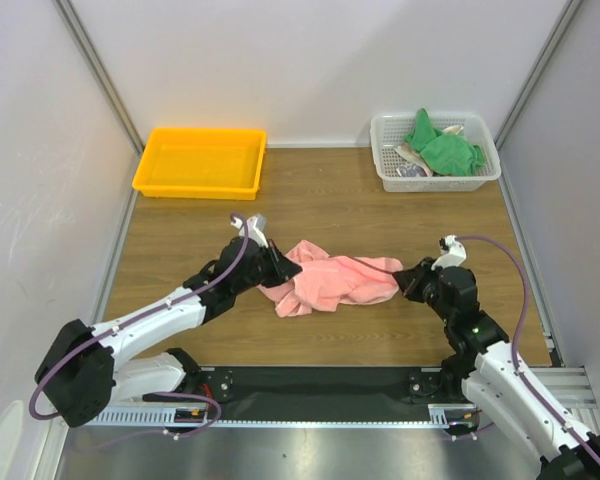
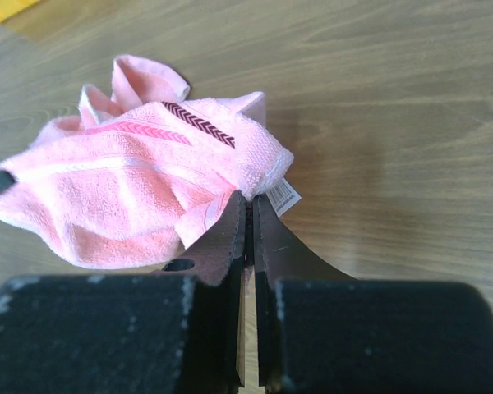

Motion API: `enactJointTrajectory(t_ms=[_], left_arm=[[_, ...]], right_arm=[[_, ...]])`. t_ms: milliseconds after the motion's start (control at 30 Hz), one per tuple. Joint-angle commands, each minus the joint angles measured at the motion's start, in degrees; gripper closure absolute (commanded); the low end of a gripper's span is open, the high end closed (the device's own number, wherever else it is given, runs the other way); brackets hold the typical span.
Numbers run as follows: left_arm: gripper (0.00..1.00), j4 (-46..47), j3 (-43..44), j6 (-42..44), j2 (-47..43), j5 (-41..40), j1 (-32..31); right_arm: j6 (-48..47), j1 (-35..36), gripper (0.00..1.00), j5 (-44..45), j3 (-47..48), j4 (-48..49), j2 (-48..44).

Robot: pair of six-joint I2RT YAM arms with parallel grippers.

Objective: Fold and stack the towels
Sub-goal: Flatten out the crumpled towel

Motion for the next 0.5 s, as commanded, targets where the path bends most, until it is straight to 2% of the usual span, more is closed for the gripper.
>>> enactJointTrajectory(t_ms=[0,67,167,267,367,467], left_arm=[[1.00,1.29,5.44,5.52,-1.47,-4.22,-0.14],[1.00,0.50,9.31,9.21,-2.43,-8.61,-0.14],[1.00,0.05,15.37,19.29,-2.53,-13.44,-0.05],[1.00,1.98,21.52,28.34,-1.83,-15.57,0.30],[1.00,5.84,27.85,36.44,-1.03,-16.89,1.09],[1.00,8.66,35.32,42.86,0.81,-16.64,3.11]], right_arm=[[-1.17,-0.07,1.00,2.80,6.04,0.95,0.51],[-2.31,-0.24,1.00,4.64,9.73,1.21,2.08],[-4.42,-0.59,1.00,6.57,15.95,1.47,5.24],[-6.97,-1.65,1.00,6.93,22.80,4.10,9.97],[-10.30,-4.10,1.00,4.13,29.14,9.72,14.99],[-12.94,-7.18,1.00,0.52,40.12,12.81,23.25]])
